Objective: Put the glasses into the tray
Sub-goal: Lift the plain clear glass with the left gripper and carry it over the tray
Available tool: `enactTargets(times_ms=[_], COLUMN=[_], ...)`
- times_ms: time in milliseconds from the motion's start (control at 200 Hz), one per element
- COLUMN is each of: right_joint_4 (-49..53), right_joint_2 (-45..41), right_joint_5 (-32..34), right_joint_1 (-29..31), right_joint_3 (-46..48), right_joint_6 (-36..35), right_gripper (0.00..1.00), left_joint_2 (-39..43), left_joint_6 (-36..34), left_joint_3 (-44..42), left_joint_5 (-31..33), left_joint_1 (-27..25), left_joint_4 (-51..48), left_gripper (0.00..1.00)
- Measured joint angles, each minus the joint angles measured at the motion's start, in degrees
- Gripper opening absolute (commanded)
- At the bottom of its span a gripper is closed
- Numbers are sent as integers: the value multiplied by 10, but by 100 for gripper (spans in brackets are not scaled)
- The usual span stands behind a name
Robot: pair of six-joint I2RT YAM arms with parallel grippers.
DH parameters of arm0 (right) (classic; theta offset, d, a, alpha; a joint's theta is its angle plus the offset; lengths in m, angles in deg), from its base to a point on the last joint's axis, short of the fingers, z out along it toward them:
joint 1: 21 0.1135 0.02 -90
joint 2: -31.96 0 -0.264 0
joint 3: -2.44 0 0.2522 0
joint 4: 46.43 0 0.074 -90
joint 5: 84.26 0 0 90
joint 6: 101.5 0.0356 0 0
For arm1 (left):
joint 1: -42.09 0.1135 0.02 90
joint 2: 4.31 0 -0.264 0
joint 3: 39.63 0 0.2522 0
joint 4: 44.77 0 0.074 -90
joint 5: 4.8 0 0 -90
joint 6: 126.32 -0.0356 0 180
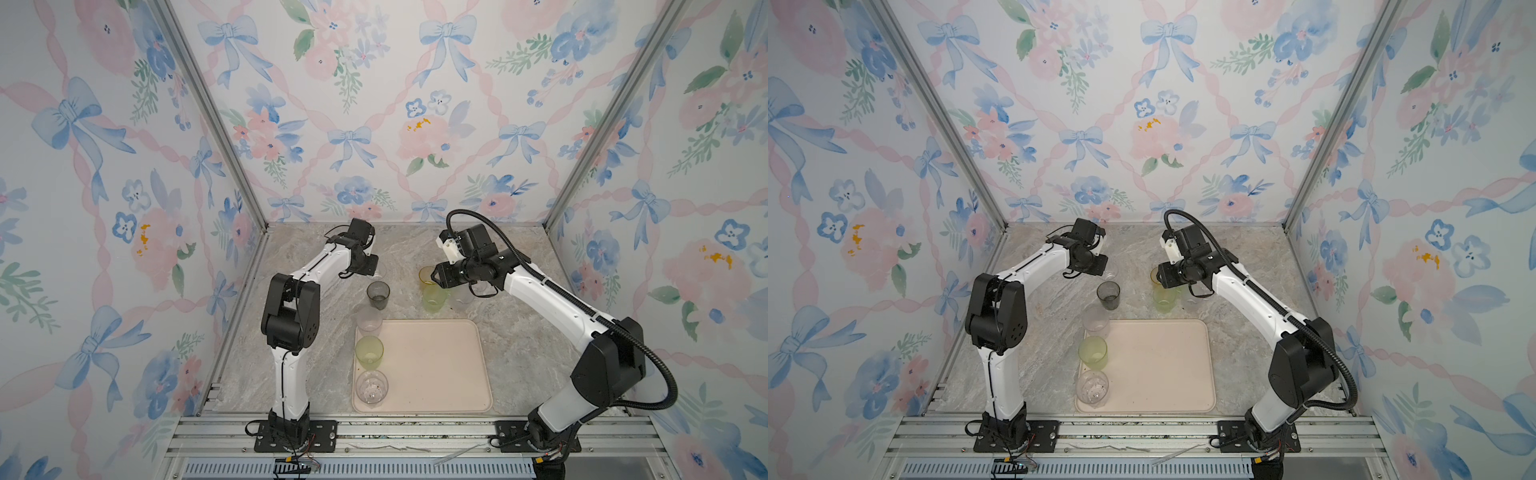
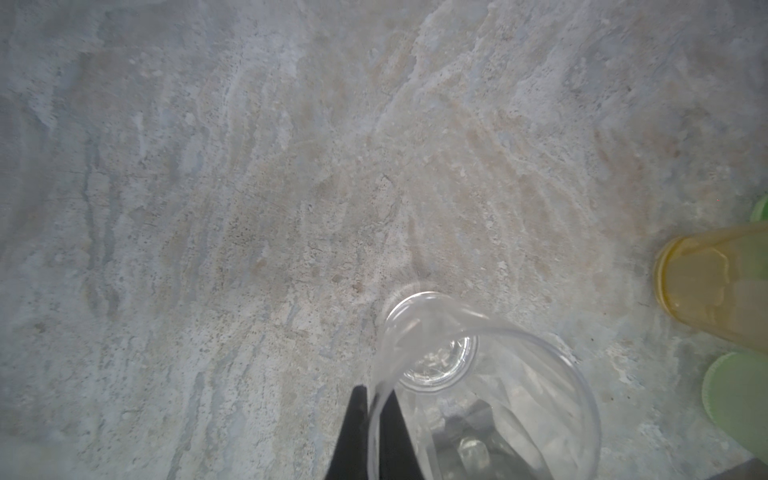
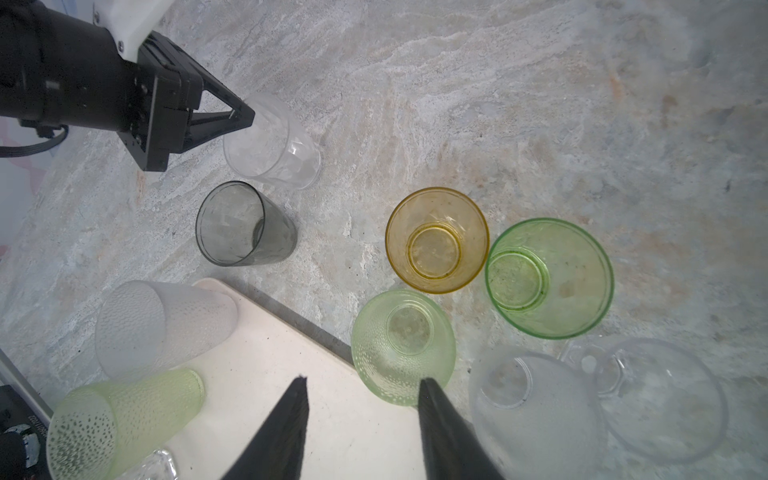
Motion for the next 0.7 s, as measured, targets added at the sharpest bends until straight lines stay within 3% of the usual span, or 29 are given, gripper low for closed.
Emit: enactTargets(times_ms=[420, 695], right_joint_4=[-8, -9], right_joint_2=[-1, -30], right_joint_5=[1, 11], right_joint_1=[0, -13], right_joint_3=[14, 37], right_joint_6=[0, 0], right_gripper=[47, 47], left_joint_2=[19, 136], left_joint_6=[-14, -32], left_joint_3=[48, 39], left_joint_5=[40, 55], left_joint_1=[-7, -63], left_joint_4=[-2, -4], left_gripper=[0, 1])
